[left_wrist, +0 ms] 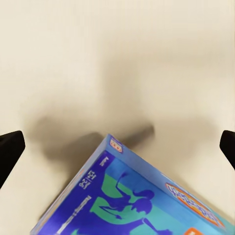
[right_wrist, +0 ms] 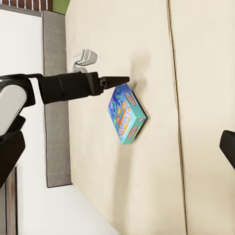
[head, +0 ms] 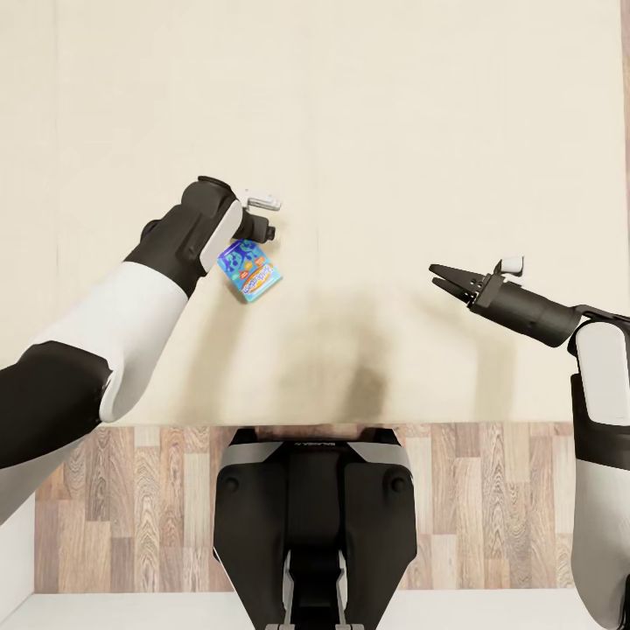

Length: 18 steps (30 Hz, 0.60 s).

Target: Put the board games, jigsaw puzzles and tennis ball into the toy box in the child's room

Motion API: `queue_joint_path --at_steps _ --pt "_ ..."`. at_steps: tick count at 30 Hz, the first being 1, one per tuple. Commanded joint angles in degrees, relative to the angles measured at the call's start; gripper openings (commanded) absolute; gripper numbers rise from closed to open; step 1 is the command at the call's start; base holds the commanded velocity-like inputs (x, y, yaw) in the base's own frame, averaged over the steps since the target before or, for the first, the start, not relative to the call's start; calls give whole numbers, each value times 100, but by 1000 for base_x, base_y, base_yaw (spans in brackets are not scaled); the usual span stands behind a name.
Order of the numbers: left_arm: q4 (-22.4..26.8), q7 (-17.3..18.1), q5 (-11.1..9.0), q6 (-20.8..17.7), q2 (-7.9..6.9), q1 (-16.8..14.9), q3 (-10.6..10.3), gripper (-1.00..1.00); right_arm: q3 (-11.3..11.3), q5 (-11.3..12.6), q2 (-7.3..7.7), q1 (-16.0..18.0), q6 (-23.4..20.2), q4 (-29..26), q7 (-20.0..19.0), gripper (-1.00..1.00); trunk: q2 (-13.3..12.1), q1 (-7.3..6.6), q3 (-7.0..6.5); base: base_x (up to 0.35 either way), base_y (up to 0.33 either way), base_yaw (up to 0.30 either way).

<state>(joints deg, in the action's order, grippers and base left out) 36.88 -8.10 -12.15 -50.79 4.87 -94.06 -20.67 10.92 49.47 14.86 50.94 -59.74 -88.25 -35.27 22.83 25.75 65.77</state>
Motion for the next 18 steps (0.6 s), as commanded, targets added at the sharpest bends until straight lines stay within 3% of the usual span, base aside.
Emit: queue_joint_path --at_steps 1,18 --pt "0 -55 -61 -20 -3 -2 -21 100 7 -33 0 3 -26 0 -41 100 9 4 6 0 0 0" --pt "-14 -61 -59 -81 -43 10 -25 100 5 -38 -47 3 -26 0 -41 100 9 4 6 0 0 0"
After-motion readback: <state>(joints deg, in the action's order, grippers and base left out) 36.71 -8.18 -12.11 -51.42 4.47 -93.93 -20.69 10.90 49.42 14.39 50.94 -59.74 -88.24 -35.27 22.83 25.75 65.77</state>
